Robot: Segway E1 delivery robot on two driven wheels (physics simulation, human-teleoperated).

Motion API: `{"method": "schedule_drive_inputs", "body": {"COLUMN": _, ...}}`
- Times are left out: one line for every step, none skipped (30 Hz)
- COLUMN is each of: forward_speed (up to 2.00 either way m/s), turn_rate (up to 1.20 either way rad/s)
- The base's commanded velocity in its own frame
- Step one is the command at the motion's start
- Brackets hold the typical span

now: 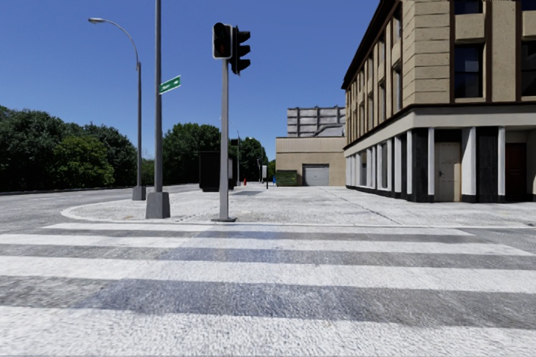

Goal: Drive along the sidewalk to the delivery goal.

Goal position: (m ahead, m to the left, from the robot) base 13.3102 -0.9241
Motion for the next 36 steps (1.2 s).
{"method": "schedule_drive_inputs", "body": {"forward_speed": 2.00, "turn_rate": -0.11}}
{"method": "schedule_drive_inputs", "body": {"forward_speed": 2.00, "turn_rate": -0.11}}
{"method": "schedule_drive_inputs", "body": {"forward_speed": 2.00, "turn_rate": -0.19}}
{"method": "schedule_drive_inputs", "body": {"forward_speed": 2.00, "turn_rate": -0.21}}
{"method": "schedule_drive_inputs", "body": {"forward_speed": 2.00, "turn_rate": -0.21}}
{"method": "schedule_drive_inputs", "body": {"forward_speed": 2.00, "turn_rate": -0.21}}
{"method": "schedule_drive_inputs", "body": {"forward_speed": 2.00, "turn_rate": -0.16}}
{"method": "schedule_drive_inputs", "body": {"forward_speed": 2.00, "turn_rate": 0.00}}
{"method": "schedule_drive_inputs", "body": {"forward_speed": 2.00, "turn_rate": 0.00}}
{"method": "schedule_drive_inputs", "body": {"forward_speed": 2.00, "turn_rate": 0.00}}
{"method": "schedule_drive_inputs", "body": {"forward_speed": 2.00, "turn_rate": 0.00}}
{"method": "schedule_drive_inputs", "body": {"forward_speed": 2.00, "turn_rate": 0.00}}
{"method": "schedule_drive_inputs", "body": {"forward_speed": 2.00, "turn_rate": 0.00}}
{"method": "schedule_drive_inputs", "body": {"forward_speed": 2.00, "turn_rate": 0.00}}
{"method": "schedule_drive_inputs", "body": {"forward_speed": 2.00, "turn_rate": 0.00}}
{"method": "schedule_drive_inputs", "body": {"forward_speed": 2.00, "turn_rate": 0.00}}
{"method": "schedule_drive_inputs", "body": {"forward_speed": 2.00, "turn_rate": 0.00}}
{"method": "schedule_drive_inputs", "body": {"forward_speed": 2.00, "turn_rate": 0.00}}
{"method": "schedule_drive_inputs", "body": {"forward_speed": 2.00, "turn_rate": 0.00}}
{"method": "schedule_drive_inputs", "body": {"forward_speed": 2.00, "turn_rate": 0.00}}
{"method": "schedule_drive_inputs", "body": {"forward_speed": 2.00, "turn_rate": 0.00}}
{"method": "schedule_drive_inputs", "body": {"forward_speed": 2.00, "turn_rate": 0.00}}
{"method": "schedule_drive_inputs", "body": {"forward_speed": 2.00, "turn_rate": 0.00}}
{"method": "schedule_drive_inputs", "body": {"forward_speed": 2.00, "turn_rate": 0.00}}
{"method": "schedule_drive_inputs", "body": {"forward_speed": 2.00, "turn_rate": 0.00}}
{"method": "schedule_drive_inputs", "body": {"forward_speed": 2.00, "turn_rate": -0.01}}
{"method": "schedule_drive_inputs", "body": {"forward_speed": 2.00, "turn_rate": -0.25}}
{"method": "schedule_drive_inputs", "body": {"forward_speed": 2.00, "turn_rate": -0.37}}
{"method": "schedule_drive_inputs", "body": {"forward_speed": 2.00, "turn_rate": -0.37}}
{"method": "schedule_drive_inputs", "body": {"forward_speed": 2.00, "turn_rate": -0.42}}
{"method": "schedule_drive_inputs", "body": {"forward_speed": 2.00, "turn_rate": -0.35}}
{"method": "schedule_drive_inputs", "body": {"forward_speed": 2.00, "turn_rate": 0.00}}
{"method": "schedule_drive_inputs", "body": {"forward_speed": 2.00, "turn_rate": 0.00}}
{"method": "schedule_drive_inputs", "body": {"forward_speed": 2.00, "turn_rate": 0.00}}
{"method": "schedule_drive_inputs", "body": {"forward_speed": 2.00, "turn_rate": 0.00}}
{"method": "schedule_drive_inputs", "body": {"forward_speed": 2.00, "turn_rate": 0.00}}
